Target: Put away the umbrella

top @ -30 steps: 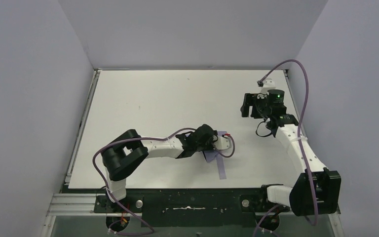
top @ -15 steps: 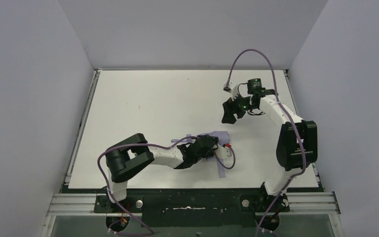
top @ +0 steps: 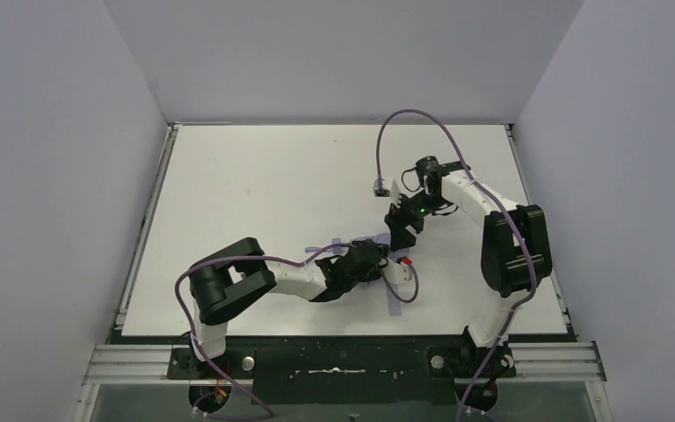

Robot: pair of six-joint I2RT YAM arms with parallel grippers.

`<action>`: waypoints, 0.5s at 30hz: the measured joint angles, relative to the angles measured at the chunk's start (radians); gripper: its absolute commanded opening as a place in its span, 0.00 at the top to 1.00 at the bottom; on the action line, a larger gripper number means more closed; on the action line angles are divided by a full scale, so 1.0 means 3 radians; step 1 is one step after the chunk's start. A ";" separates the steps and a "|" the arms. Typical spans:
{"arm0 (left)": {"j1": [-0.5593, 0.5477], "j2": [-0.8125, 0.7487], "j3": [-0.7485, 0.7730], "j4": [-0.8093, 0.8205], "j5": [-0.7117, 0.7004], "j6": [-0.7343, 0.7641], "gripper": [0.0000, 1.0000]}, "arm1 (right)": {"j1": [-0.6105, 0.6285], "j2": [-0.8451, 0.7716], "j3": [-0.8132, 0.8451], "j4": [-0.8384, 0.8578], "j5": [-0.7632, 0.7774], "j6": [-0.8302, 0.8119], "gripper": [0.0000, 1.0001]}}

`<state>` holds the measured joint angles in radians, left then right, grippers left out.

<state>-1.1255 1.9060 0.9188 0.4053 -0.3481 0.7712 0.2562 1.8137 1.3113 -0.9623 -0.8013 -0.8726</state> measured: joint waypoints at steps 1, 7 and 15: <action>0.0001 0.0000 0.0000 0.0001 0.0000 0.0000 1.00 | 0.0003 0.0003 0.0000 -0.0011 0.0008 -0.0027 0.28; 0.0000 0.0000 0.0000 0.0000 0.0001 0.0001 1.00 | 0.0074 0.0164 0.0042 -0.0033 0.0093 -0.0114 0.28; -0.0003 0.0000 0.0000 -0.0003 0.0003 -0.0001 1.00 | 0.0225 0.0366 0.0088 -0.0009 0.0207 -0.0142 0.49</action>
<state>-1.1263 1.9060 0.9188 0.4046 -0.3473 0.7708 0.3237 1.9236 1.3376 -0.9649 -0.7391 -0.9154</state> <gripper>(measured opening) 0.330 0.613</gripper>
